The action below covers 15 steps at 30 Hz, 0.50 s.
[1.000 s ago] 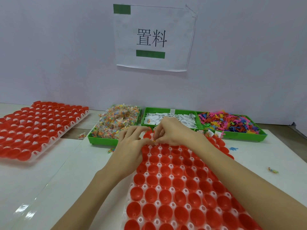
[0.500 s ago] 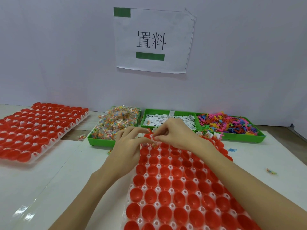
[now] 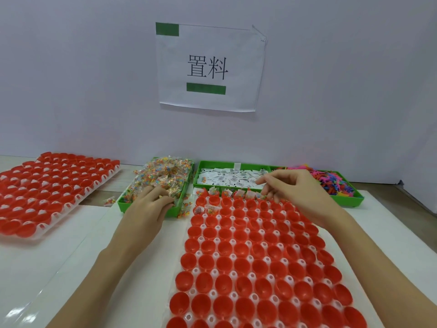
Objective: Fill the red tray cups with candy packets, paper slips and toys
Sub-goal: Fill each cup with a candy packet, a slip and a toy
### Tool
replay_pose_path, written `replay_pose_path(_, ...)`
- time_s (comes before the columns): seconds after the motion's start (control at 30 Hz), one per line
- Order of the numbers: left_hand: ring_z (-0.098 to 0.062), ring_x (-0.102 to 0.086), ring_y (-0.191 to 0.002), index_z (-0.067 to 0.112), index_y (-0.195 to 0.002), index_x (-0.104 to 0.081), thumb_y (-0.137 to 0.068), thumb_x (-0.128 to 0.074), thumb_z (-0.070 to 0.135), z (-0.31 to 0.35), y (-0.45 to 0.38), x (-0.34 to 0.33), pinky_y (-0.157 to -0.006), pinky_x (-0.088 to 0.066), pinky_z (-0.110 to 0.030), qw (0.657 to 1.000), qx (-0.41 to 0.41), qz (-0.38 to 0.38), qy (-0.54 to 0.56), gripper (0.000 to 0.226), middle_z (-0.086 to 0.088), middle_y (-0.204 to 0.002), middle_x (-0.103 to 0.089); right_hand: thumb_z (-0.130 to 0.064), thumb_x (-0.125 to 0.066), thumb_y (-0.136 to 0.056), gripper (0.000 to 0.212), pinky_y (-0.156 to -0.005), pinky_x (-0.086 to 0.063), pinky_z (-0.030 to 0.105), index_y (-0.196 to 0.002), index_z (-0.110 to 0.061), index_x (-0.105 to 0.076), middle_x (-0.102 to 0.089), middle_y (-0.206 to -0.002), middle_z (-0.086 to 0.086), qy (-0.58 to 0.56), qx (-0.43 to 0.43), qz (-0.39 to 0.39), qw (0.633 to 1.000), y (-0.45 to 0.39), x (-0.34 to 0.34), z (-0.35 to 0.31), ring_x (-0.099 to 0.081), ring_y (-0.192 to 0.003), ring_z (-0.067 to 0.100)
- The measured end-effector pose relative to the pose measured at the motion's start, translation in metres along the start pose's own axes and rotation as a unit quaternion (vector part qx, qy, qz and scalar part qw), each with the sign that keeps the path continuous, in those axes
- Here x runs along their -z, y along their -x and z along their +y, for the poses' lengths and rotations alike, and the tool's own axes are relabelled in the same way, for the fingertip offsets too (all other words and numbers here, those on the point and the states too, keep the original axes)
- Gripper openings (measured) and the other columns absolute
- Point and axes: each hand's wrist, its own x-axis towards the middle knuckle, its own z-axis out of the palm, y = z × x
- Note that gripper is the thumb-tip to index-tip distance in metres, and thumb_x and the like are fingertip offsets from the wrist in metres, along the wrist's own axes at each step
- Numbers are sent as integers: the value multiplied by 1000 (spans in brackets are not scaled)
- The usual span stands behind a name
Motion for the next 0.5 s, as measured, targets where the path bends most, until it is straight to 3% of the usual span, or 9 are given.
replay_pose_path(0.17,-38,-68,-76,-3,-88,-77,-77,-80,-13,-3,-1,-2,-64,-60,-47,1000,-9,16,15,15,-14,-89,-70,-19,-59,-103,22,-67,-54,26,-99,-12,-80,-75,-86,13,-31,-22,36,999,-7,14,14,-65,-70,17)
replay_pose_path(0.37,-31,-68,-76,2,-79,-73,-76,-85,-7,-6,1,1,-66,-55,-37,996,57,53,36,16,-9,-91,-69,-20,-60,-102,22,-65,-55,23,-99,-13,-80,-75,-87,13,-41,-29,37,998,-13,19,28,-67,-72,16)
replay_pose_path(0.5,-31,-66,-74,1,-80,-72,-77,-83,-9,-7,3,1,-66,-56,-41,994,78,60,43,15,-10,-87,-70,-16,-59,-103,21,-66,-55,24,-98,-10,-79,-75,-84,12,-18,-33,61,997,-16,21,34,-68,-70,16)
